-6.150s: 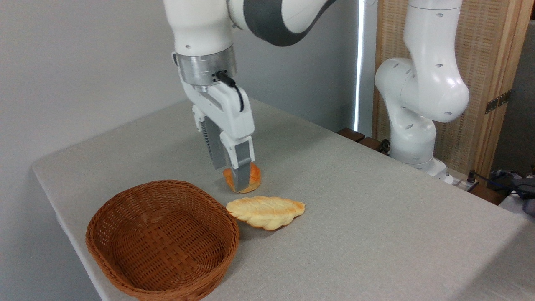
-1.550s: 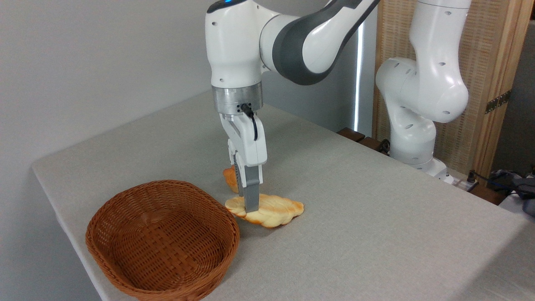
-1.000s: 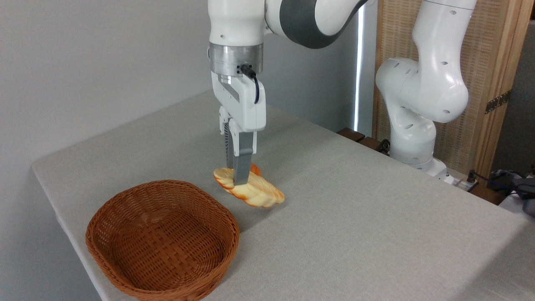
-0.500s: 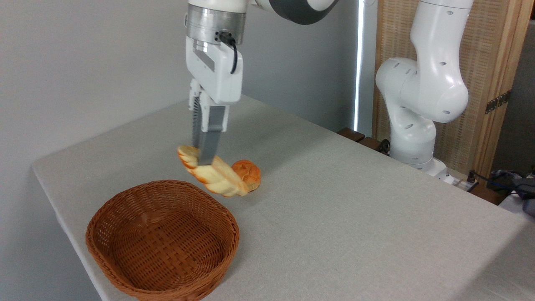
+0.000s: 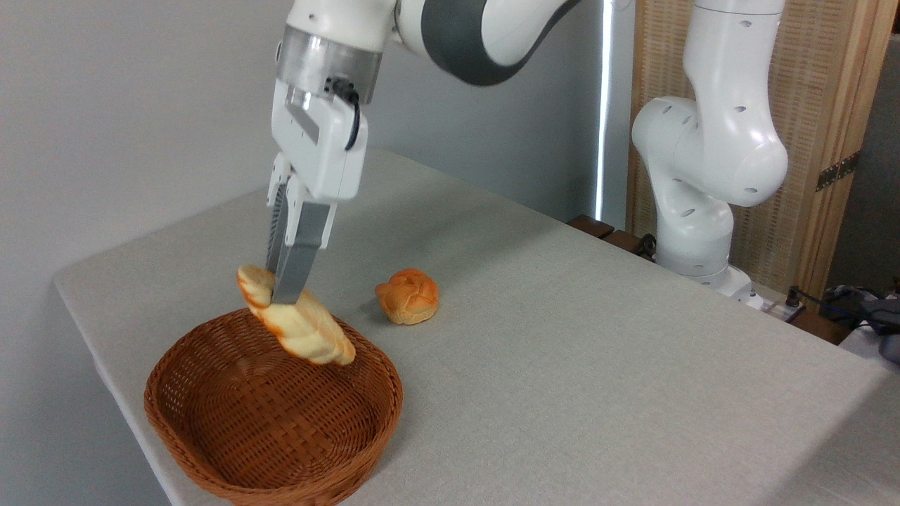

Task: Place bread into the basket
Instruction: 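Carry the braided roll over the wicker basket and lower it, then open the gripper to release the roll and raise it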

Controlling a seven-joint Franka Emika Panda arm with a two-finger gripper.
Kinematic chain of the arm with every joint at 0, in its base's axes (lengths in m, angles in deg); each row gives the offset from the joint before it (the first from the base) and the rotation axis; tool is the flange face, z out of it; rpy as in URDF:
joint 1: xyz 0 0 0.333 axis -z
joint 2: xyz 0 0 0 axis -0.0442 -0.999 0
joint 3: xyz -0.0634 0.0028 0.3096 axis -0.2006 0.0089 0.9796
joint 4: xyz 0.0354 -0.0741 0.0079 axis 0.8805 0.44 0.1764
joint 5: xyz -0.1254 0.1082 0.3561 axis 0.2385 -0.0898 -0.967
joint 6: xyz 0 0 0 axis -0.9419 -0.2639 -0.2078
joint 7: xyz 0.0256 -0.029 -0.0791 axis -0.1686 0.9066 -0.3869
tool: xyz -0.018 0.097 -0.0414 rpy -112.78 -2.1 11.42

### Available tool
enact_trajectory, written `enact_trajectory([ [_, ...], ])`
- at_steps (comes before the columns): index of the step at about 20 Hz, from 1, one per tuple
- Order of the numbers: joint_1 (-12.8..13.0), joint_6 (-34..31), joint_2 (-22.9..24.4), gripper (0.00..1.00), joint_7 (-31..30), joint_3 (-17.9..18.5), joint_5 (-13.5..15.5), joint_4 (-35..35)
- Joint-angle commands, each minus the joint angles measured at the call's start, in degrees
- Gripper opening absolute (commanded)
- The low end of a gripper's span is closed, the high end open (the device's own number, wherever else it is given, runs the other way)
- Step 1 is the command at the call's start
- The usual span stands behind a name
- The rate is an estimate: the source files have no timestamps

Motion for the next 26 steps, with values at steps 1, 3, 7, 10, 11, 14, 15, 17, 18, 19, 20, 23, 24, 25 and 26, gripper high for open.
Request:
enact_trajectory([
  [1,0.2,1.4,-3.5,0.75,0.0,0.6,1.5,-0.8],
  [3,0.2,1.5,-4.9,0.93,0.0,0.6,1.5,-0.9],
  [7,0.1,1.7,-6.4,0.96,0.0,0.6,1.5,-0.9],
  [10,0.1,1.7,-6.5,0.97,0.1,0.6,1.5,-0.9],
  [11,0.1,1.7,-6.5,0.98,0.1,0.6,1.5,-1.0],
  [14,0.1,1.4,-6.1,0.98,0.0,0.6,1.5,-0.9],
  [15,0.1,1.3,-5.7,0.98,-0.6,0.6,1.5,-1.0],
  [17,0.1,1.1,-4.4,0.98,-5.5,0.4,1.5,-1.0],
  [18,0.2,0.7,-3.8,0.98,-8.4,0.1,1.3,-0.9],
  [19,0.2,0.3,-3.0,0.98,-11.0,0.0,1.0,-0.9],
  [20,0.3,-1.8,-2.6,0.98,-12.6,-0.1,0.8,-0.9],
  [23,0.3,-7.5,-1.6,0.98,-13.6,-0.3,0.8,-1.1],
  [24,0.3,-9.0,-1.4,0.98,-14.9,-0.3,0.7,-1.2],
  [25,0.3,-10.3,-1.3,0.98,-15.8,-0.3,0.5,-1.2],
  [26,0.3,-12.0,-1.2,0.98,-15.8,-0.2,0.2,-1.2],
])
